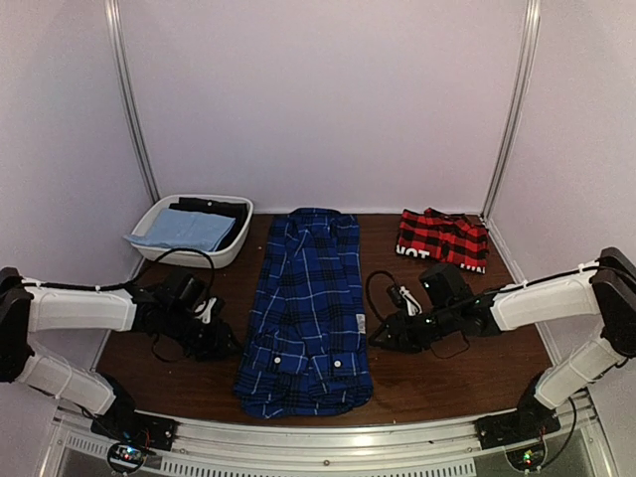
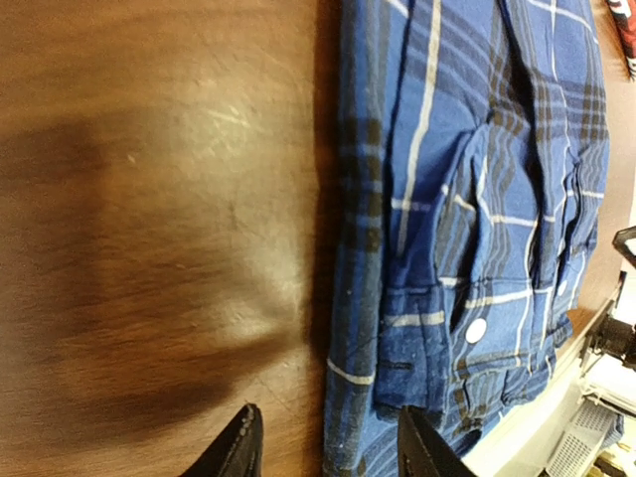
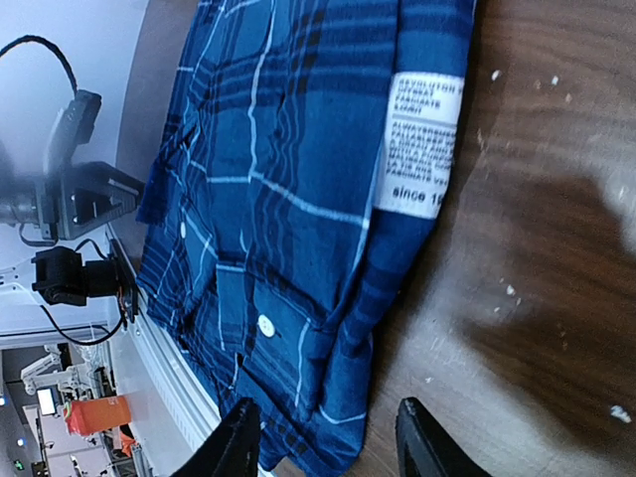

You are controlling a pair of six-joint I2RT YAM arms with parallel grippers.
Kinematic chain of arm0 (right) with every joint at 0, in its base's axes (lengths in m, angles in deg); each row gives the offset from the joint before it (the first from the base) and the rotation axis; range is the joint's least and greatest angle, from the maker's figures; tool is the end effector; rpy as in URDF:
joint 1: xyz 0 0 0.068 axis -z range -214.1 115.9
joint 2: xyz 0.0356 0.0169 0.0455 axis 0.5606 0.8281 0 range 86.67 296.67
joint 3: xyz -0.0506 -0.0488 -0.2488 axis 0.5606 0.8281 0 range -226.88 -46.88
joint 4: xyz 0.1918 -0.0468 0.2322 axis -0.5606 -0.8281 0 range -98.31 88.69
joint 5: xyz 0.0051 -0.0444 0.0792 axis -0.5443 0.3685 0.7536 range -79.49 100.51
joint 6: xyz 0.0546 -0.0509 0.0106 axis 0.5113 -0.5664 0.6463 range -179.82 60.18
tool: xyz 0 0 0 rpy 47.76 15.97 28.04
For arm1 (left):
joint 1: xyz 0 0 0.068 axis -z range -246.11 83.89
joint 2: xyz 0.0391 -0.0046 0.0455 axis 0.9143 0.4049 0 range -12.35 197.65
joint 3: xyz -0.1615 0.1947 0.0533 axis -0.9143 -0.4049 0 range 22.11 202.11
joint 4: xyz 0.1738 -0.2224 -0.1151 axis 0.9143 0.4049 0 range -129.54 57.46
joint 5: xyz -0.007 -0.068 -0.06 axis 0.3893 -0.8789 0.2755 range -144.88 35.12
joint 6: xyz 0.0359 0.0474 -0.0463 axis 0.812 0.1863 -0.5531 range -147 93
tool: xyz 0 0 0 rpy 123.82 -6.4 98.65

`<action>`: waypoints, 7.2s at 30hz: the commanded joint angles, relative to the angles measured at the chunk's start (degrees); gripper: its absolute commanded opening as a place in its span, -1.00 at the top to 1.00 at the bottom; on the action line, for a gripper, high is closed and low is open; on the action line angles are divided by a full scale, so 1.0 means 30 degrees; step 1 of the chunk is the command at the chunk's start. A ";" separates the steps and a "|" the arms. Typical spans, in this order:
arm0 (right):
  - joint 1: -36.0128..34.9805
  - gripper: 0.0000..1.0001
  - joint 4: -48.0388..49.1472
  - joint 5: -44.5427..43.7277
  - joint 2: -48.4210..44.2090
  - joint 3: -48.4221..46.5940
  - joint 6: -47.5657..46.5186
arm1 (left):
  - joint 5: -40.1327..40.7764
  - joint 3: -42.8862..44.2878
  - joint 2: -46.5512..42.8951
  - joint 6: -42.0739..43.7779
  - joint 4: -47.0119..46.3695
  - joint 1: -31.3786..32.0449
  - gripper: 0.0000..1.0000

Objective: Fold and stack the long sleeve shirts
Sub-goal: Move the rectangle-folded shirt to the center of the board, then pick up the rectangle-folded shirt from the center of the board, then fold the rectangle-folded shirt at the center of the board, then adjust the 2/3-rectangle-folded shirt at the center of the board.

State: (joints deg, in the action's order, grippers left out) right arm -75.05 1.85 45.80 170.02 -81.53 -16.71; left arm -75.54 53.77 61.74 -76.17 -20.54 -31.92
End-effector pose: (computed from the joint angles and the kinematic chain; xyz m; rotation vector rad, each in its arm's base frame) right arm 0.2148 0.2352 0.0924 -0.2932 2.6446 1.3453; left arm 0.2113 -0.1707 0.0840 -0.2426 2.8689 -0.8785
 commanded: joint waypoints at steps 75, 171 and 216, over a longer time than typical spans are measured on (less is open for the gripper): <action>-0.3255 0.47 0.3305 -0.0243 0.1981 0.1289 0.2899 | -0.3956 0.0149 0.3230 -0.2014 -0.4882 0.2869 0.91; -0.2178 0.19 0.0026 -0.8784 0.4398 -0.5746 -0.4337 | -0.0298 0.3874 0.5294 0.0873 -0.5274 0.1591 0.25; 0.1489 -0.40 -0.5793 -1.0407 0.8287 -1.6813 -0.8118 | 0.0024 0.7815 0.5396 0.3598 -0.1887 -0.1002 0.03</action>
State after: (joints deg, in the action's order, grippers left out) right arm -71.53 -16.51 16.11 200.24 -136.88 -40.42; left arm -73.20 80.77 80.08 -65.05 -23.14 -35.94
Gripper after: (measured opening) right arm 0.700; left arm 0.480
